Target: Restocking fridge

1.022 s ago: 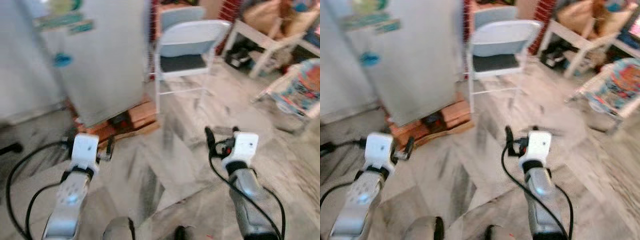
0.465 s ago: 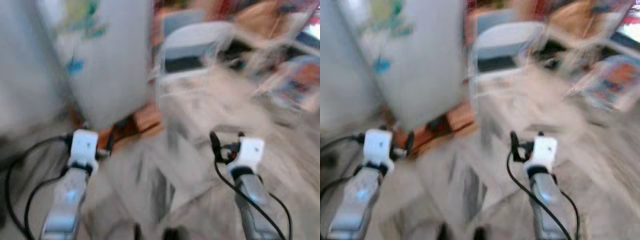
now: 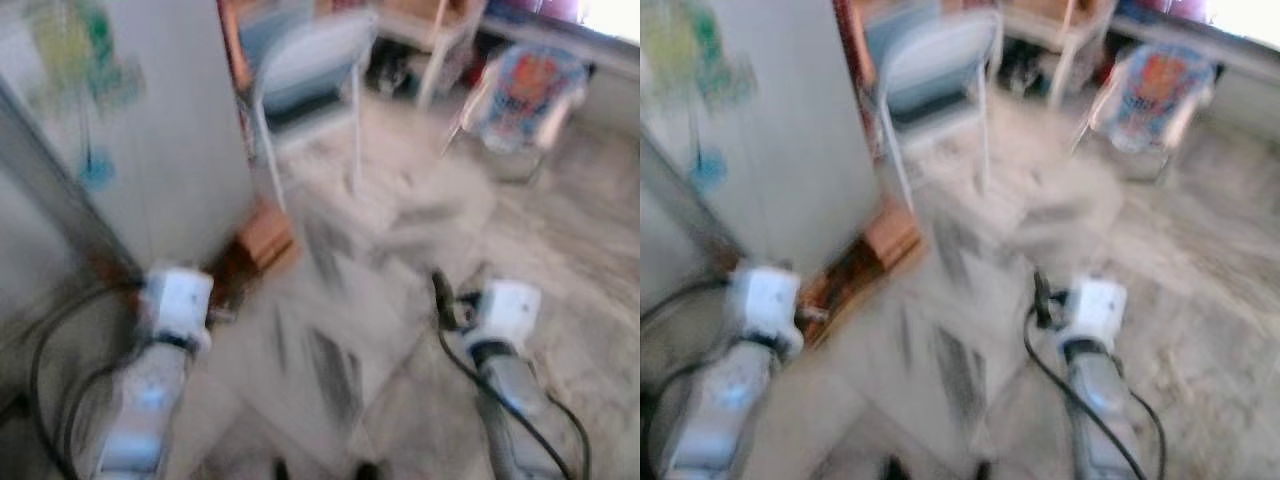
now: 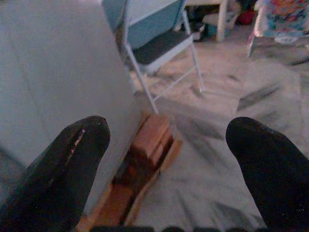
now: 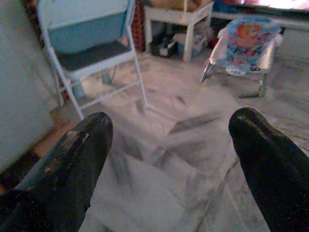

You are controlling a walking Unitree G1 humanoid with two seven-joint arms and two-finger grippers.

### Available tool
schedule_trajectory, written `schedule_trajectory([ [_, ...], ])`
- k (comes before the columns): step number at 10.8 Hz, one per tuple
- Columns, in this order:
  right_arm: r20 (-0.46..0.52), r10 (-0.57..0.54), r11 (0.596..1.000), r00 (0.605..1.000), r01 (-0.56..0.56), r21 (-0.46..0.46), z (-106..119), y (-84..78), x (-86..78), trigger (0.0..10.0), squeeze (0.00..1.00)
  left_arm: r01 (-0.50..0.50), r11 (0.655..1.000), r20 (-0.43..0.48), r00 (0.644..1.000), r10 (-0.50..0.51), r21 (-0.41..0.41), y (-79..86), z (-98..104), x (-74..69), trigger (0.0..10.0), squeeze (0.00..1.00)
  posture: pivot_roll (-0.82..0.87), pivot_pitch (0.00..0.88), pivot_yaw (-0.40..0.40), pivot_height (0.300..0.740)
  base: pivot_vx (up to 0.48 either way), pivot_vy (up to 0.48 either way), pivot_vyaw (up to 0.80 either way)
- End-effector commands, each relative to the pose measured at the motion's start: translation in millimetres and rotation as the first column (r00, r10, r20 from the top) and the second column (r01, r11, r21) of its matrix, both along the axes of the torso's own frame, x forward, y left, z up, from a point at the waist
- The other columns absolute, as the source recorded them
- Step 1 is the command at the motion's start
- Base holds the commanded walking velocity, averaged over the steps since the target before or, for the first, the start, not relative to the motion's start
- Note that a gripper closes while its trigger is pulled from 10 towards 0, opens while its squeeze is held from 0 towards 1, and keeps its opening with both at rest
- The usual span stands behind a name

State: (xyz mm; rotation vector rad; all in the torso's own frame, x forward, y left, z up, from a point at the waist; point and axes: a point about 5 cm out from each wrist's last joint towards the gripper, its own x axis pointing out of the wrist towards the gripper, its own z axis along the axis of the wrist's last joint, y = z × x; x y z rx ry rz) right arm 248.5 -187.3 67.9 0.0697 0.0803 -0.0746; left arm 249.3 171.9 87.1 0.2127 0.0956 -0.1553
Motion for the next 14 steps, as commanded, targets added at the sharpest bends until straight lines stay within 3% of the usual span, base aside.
schedule_trajectory([
  [1, 0.031, 0.012, 1.000, 0.999, -0.012, 0.012, 6.0, 8.3, 4.3, 10.0, 0.00, -0.025, 0.999, 0.000, 1.000, 0.025, 0.023, 13.9, 1.8, 2.9, 10.0, 0.00, 0.09, 0.117, 0.011, 0.740, 0.307, 0.368, 0.00],
  [3, 0.055, 0.004, 1.000, 0.998, -0.004, -0.003, 9.7, 7.2, 9.3, 10.0, 0.00, -0.032, 0.999, 0.016, 0.999, 0.031, 0.023, 17.2, 5.6, 15.0, 10.0, 0.00, 0.09, 0.113, 0.021, 0.740, 0.296, 0.379, 0.00],
  [5, 0.064, 0.010, 1.000, 0.998, -0.009, -0.020, 11.5, 3.5, 7.4, 10.0, 0.00, -0.093, 0.996, 0.010, 0.996, 0.093, 0.008, 20.9, -2.9, 11.7, 10.0, 0.00, 0.08, 0.078, 0.004, 0.740, 0.000, 0.454, 0.00],
  [7, 0.048, -0.011, 1.000, 0.999, 0.012, -0.021, 6.6, -1.5, 2.8, 10.0, 0.00, -0.145, 0.989, -0.021, 0.989, 0.146, 0.034, 24.5, -14.4, -3.3, 10.0, 0.00, 0.09, 0.061, 0.000, 0.740, 0.000, 0.197, 0.00],
  [9, 0.016, -0.004, 0.999, 1.000, 0.004, -0.031, -0.4, -2.1, -8.4, 10.0, 0.00, -0.127, 0.991, -0.101, 0.986, 0.132, 0.048, 28.5, -38.1, -35.1, 10.0, 0.00, 0.07, 0.044, -0.031, 0.740, 0.000, 0.000, 0.00],
  [10, 0.003, -0.004, 0.999, 1.000, 0.004, -0.041, -2.2, -6.7, -12.7, 10.0, 0.00, -0.134, 0.989, -0.123, 0.982, 0.142, 0.068, 30.5, -44.7, -42.1, 10.0, 0.00, 0.08, 0.047, -0.028, 0.740, 0.000, 0.000, 0.00],
  [12, -0.002, -0.029, 0.999, 1.000, 0.029, -0.040, -4.4, -9.5, -8.6, 10.0, 0.00, -0.146, 0.985, -0.120, 0.980, 0.157, 0.091, 44.4, -44.6, -34.7, 10.0, 0.00, 0.08, 0.041, -0.027, 0.740, 0.000, 0.000, 0.00],
  [14, 0.016, 0.000, 0.999, 1.000, 0.000, -0.046, 1.9, -4.8, 0.2, 10.0, 0.00, -0.165, 0.976, -0.053, 0.983, 0.174, 0.140, 55.9, -26.0, -17.5, 10.0, 0.00, 0.09, 0.052, -0.038, 0.740, 0.000, 0.000, 0.00],
])
